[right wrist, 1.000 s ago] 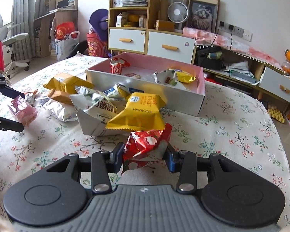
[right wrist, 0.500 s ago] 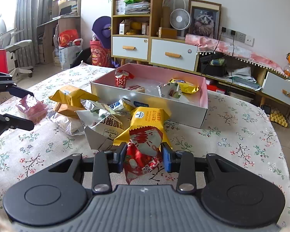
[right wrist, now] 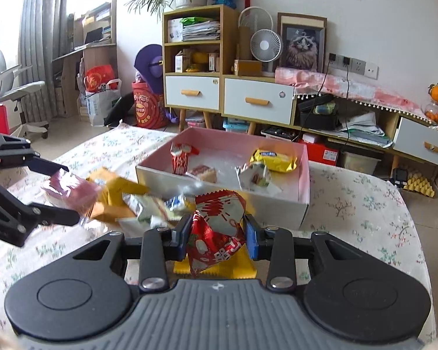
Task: Organize snacks
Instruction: 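Carry the pink pack and red bag into the pink box and open both tools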
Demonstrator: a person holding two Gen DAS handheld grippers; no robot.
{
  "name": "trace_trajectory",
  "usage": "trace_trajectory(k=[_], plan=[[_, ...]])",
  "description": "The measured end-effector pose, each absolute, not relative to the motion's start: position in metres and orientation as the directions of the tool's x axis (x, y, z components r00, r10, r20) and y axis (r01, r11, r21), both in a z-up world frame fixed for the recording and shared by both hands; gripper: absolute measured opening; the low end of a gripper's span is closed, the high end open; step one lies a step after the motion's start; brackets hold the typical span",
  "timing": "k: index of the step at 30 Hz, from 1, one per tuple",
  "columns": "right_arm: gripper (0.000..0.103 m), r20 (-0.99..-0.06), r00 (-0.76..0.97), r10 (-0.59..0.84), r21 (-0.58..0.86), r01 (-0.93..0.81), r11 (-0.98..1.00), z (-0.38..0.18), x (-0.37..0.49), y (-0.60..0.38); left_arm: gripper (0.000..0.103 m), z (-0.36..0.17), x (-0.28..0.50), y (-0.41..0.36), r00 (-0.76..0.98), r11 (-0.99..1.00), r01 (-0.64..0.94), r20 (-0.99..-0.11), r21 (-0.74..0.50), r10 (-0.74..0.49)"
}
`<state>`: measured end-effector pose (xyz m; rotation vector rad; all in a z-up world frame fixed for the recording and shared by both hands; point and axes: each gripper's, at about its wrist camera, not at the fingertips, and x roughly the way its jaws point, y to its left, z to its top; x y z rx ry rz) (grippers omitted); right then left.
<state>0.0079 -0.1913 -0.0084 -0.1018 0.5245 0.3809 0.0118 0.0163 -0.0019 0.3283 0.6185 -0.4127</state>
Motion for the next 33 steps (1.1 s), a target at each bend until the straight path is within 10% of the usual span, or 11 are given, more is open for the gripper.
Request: trace_trajectory(k=[33], plan=[[0.034, -0.581, 0.794, 0.179, 0.186, -0.085, 0.979, -0.018, 0.116, -0.216, 0.072, -0.005, 0.156, -0.046, 0.723, 0.953, 0.288, -0.674, 0.094, -0.152]])
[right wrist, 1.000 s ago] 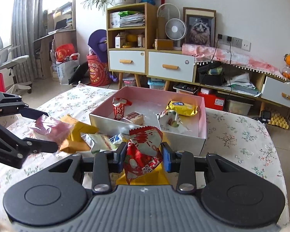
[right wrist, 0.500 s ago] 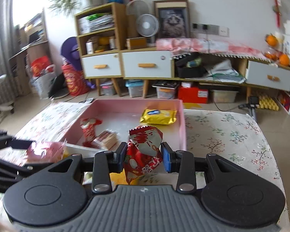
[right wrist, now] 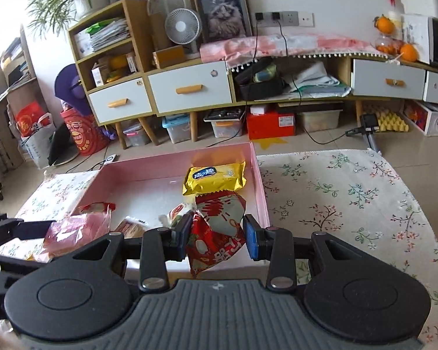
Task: Organize snacks
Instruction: 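Carry the pink pack and red bag into the pink box and open both tools, then move both tools out of the box back toward the table snacks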
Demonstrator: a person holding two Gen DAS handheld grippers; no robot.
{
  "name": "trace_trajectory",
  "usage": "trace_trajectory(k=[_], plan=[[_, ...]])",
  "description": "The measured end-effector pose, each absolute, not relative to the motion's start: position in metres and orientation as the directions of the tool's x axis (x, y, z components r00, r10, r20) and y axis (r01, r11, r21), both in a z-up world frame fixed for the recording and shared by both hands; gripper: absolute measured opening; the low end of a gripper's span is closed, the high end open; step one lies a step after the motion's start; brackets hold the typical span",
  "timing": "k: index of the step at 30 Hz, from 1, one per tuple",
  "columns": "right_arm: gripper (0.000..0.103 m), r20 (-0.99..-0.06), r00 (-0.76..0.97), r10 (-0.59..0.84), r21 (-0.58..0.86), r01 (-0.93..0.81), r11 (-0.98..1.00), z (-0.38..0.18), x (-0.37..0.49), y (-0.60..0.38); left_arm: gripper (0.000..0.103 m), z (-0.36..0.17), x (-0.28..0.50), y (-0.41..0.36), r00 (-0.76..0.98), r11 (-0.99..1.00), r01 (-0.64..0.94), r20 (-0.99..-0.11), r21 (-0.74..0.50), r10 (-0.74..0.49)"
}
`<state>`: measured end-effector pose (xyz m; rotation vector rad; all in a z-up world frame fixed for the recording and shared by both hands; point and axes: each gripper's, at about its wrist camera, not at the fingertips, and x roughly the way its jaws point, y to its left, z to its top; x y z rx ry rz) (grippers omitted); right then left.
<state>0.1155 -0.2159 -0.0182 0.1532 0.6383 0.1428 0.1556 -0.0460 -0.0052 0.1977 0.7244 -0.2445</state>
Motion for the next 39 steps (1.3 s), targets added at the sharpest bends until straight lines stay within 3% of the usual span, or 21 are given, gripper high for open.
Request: trace_trajectory(k=[17, 20, 22, 24, 39], plan=[[0.036, -0.578, 0.789, 0.207, 0.239, -0.079, 0.968, -0.024, 0.147, -0.222, 0.073, -0.028, 0.204, -0.06, 0.725, 0.951, 0.291, -0.673, 0.107, -0.147], [0.041, -0.577, 0.792, 0.197, 0.231, -0.073, 0.97, -0.024, 0.147, -0.221, 0.077, -0.029, 0.204, -0.06, 0.726, 0.949, 0.3, -0.668, 0.096, -0.162], [0.056, -0.568, 0.801, 0.191, 0.231, -0.067, 0.971, -0.022, 0.147, -0.222, 0.082, -0.03, 0.203, -0.06, 0.73, 0.949, 0.301, -0.663, 0.095, -0.165], [0.06, -0.556, 0.81, 0.187, 0.236, -0.062, 0.97, -0.018, 0.145, -0.224, 0.086, -0.03, 0.202, -0.061, 0.736, 0.95, 0.294, -0.659, 0.104, -0.155], [0.079, -0.554, 0.815, 0.172, 0.221, -0.056, 0.974, -0.005, 0.131, -0.229, 0.094, -0.012, 0.171, -0.06, 0.727, 0.941, 0.326, -0.66, 0.09, -0.189]])
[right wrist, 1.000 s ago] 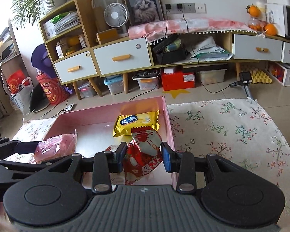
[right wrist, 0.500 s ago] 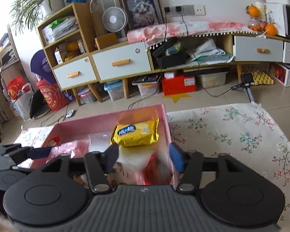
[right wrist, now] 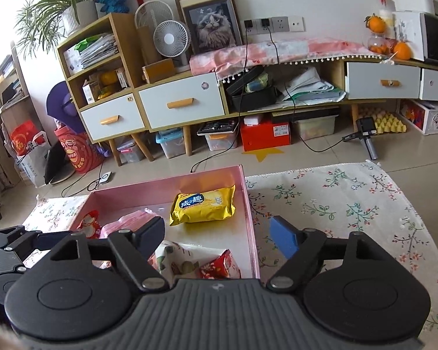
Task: Organize snacks
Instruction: 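Move both tools out of the box back toward the table snacks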
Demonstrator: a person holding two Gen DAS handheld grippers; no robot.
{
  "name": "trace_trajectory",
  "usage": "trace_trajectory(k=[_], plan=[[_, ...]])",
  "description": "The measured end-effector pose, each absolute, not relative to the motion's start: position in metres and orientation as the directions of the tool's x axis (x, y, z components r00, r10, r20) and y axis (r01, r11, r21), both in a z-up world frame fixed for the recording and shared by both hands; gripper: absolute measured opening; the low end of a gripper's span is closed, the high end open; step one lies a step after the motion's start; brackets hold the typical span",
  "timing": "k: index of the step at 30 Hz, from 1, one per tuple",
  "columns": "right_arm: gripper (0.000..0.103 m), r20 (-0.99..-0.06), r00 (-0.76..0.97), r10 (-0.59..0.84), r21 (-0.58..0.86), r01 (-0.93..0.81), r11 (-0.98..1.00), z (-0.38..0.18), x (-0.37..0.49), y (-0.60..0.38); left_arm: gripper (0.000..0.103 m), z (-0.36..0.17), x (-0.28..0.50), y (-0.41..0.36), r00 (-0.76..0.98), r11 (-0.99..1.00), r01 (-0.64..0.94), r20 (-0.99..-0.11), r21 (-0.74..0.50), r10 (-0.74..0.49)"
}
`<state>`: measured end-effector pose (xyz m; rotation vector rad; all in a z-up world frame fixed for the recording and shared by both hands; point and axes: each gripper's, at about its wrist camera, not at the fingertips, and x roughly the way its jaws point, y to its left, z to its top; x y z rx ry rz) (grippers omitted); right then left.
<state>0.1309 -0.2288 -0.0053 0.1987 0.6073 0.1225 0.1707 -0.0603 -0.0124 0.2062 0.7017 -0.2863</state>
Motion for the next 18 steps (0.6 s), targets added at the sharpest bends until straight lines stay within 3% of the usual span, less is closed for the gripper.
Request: trace_trajectory(k=[18], plan=[[0.099, -0.584, 0.794, 0.168, 0.156, -0.093, 0.983, 0.008, 0.086, -0.231, 0.095, 0.001, 0.106, -0.038, 0.718, 0.949, 0.308, -0.67, 0.065, -0.187]])
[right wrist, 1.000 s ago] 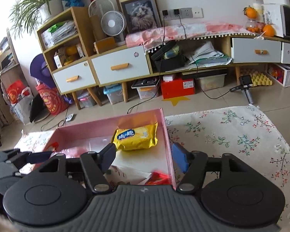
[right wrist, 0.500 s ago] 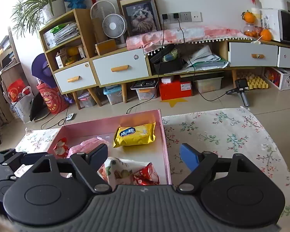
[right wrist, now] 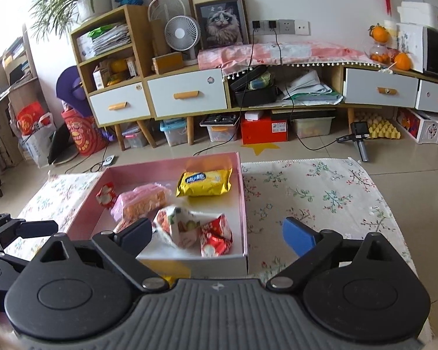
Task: Organize snacks
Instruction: 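Move both tools out of the box back toward the table snacks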
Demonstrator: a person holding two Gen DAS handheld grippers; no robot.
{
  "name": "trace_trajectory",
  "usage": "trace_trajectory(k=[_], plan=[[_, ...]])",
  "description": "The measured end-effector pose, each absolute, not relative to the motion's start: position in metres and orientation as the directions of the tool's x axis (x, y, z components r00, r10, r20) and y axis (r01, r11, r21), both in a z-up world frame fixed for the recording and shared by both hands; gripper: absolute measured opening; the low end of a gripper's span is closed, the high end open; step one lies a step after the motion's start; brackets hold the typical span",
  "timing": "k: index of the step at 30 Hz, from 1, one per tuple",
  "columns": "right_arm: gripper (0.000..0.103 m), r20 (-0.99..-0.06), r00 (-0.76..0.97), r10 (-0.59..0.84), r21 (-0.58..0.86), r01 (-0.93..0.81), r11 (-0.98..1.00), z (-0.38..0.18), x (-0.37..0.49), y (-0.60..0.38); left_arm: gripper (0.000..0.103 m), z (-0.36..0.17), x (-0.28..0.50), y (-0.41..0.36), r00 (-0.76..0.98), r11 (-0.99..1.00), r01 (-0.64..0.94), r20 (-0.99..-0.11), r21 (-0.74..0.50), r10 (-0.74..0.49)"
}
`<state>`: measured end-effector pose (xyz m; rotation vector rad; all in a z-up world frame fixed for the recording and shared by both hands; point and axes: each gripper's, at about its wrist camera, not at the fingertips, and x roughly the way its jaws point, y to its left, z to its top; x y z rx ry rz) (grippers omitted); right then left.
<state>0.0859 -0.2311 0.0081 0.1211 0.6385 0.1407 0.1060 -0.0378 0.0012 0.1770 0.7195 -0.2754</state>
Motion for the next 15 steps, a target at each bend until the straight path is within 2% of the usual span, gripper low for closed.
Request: trace_trajectory(k=[6, 9, 15], plan=[[0.103, -0.597, 0.784, 0.172, 0.138, -0.111, 0.984, 0.009, 0.07, -0.228, 0.095, 0.002, 0.085, -0.027, 0.711, 0.954, 0.289, -0.684, 0.074, -0.162], [0.103, -0.606, 0.777, 0.172, 0.139, -0.11, 0.984, 0.008, 0.063, -0.227, 0.098, 0.003, 0.074, -0.02, 0.711, 0.956, 0.285, -0.686, 0.076, -0.157], [0.103, -0.626, 0.762, 0.166, 0.13, -0.108, 0.986, 0.005, 0.052, -0.226, 0.099, 0.001, 0.055, -0.008, 0.703, 0.957, 0.278, -0.697, 0.086, -0.141]])
